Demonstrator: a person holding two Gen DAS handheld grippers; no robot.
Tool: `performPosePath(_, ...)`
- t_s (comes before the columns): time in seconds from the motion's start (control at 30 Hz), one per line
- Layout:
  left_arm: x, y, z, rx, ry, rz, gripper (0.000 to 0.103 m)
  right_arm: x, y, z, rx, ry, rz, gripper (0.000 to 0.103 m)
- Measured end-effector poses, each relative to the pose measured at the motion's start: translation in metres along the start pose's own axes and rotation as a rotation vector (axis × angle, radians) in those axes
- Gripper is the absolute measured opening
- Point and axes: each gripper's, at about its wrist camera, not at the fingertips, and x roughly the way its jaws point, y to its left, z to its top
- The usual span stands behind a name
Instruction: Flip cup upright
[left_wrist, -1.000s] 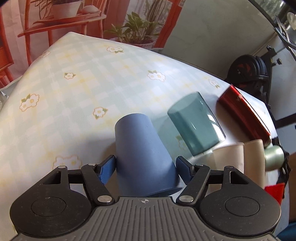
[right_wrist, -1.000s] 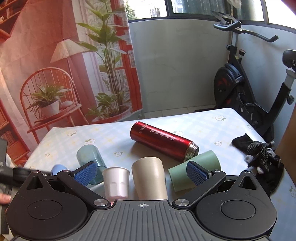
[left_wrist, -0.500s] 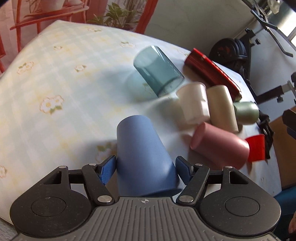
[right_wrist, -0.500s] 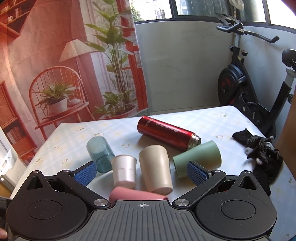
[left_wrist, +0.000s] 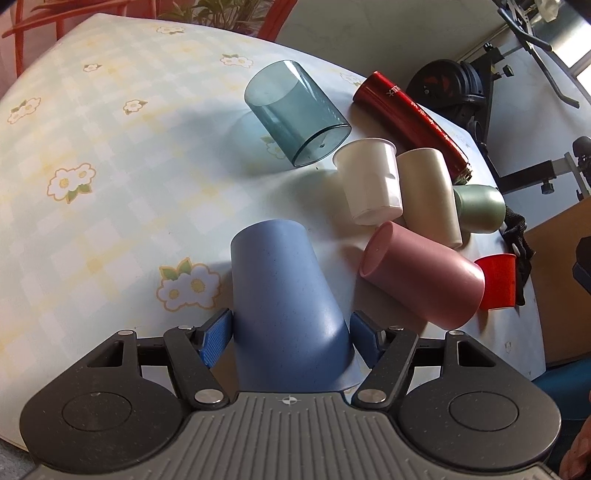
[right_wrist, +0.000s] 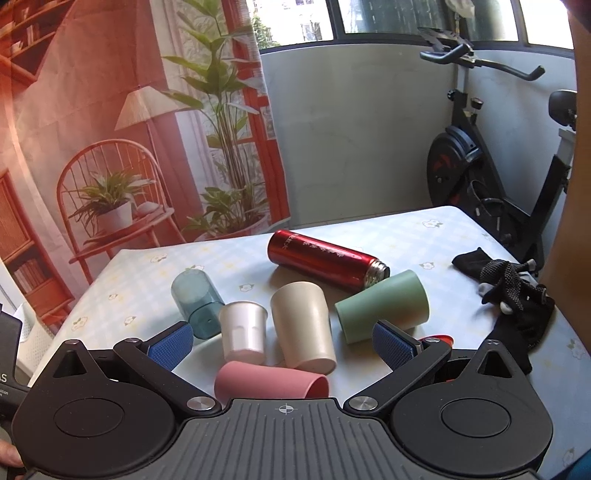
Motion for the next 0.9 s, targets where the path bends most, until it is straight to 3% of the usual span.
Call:
performPosePath(0.3,-0.005,0.011,-0.001,-0.043,-0.017,-0.017,0.073,0.000,0.005,-0.003,-0.001,0.007,0.000,0.102)
performPosePath(0.4,-0.011,0.016,0.001,-0.060,-0.022,-0.036,0.078,0.000,0.009,-0.006,-0.006,0.012,0.002,0.102)
performPosePath(0.63,-0.054,0.031,0.003,-0.053,-0.173,-0.045,0.081,0.005,0.033,-0.022,-0.037,0.030,0.048,0.102)
performPosePath(0.73,-0.076,0.038,0.001,-0.015,-0.274,0.008,0.081,0.012,0.052,-0.033,-0.068,0.053,0.077,0.102)
performPosePath(0.9,-0.108,0.056,-0.008,0.056,-0.416,0.165,0.081,0.024,0.093,-0.053,-0.147,0.102,0.127,0.102)
